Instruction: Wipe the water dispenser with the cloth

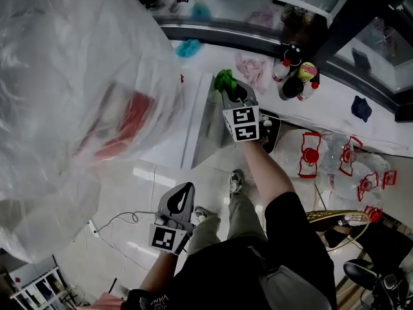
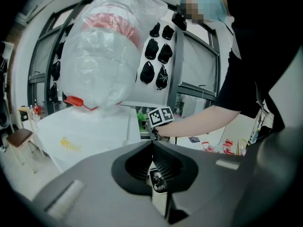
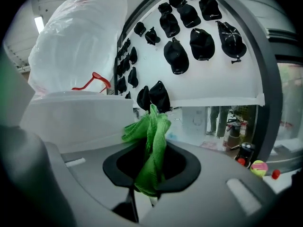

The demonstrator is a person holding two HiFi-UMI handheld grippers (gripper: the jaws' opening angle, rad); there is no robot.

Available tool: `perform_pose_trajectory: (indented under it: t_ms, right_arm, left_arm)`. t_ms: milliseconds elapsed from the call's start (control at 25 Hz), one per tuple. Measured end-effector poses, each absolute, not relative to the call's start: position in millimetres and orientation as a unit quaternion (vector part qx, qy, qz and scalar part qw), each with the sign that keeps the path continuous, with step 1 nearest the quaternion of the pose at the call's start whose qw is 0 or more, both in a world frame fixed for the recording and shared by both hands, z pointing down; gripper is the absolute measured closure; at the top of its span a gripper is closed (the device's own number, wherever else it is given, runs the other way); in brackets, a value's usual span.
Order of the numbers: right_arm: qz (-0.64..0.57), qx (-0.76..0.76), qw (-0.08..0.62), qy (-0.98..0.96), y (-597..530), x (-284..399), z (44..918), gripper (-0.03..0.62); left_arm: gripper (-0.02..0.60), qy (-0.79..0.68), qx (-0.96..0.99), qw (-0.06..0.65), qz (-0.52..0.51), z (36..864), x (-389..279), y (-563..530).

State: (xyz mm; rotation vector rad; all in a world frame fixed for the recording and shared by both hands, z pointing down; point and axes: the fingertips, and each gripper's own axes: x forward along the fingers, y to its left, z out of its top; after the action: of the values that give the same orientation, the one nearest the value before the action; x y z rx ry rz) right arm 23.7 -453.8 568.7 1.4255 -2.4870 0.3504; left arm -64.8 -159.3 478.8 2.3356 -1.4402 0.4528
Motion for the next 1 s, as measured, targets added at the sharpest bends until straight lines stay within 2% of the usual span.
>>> perform_pose_trajectory:
  t_ms: [320,600,1000]
  right_arm:
    - [0.099,0.509,0.126,-0.846,-422,33,563,0.514]
    - [0.121,0.497,0.089,-0.855,-308,40,558,0.514]
    - [0.176,0.441,0.056,-0.878,-186,-1,592,0.514]
  left_arm:
    - [0.580,-0.483,0.846,0.166,0.153,476,-67,-156]
    - [0.580,-0.447,0.868,0.157,0.147,474,-65,-133]
    - [0.580,-0.409,0.890,0.147,0.138,491,-49,-112]
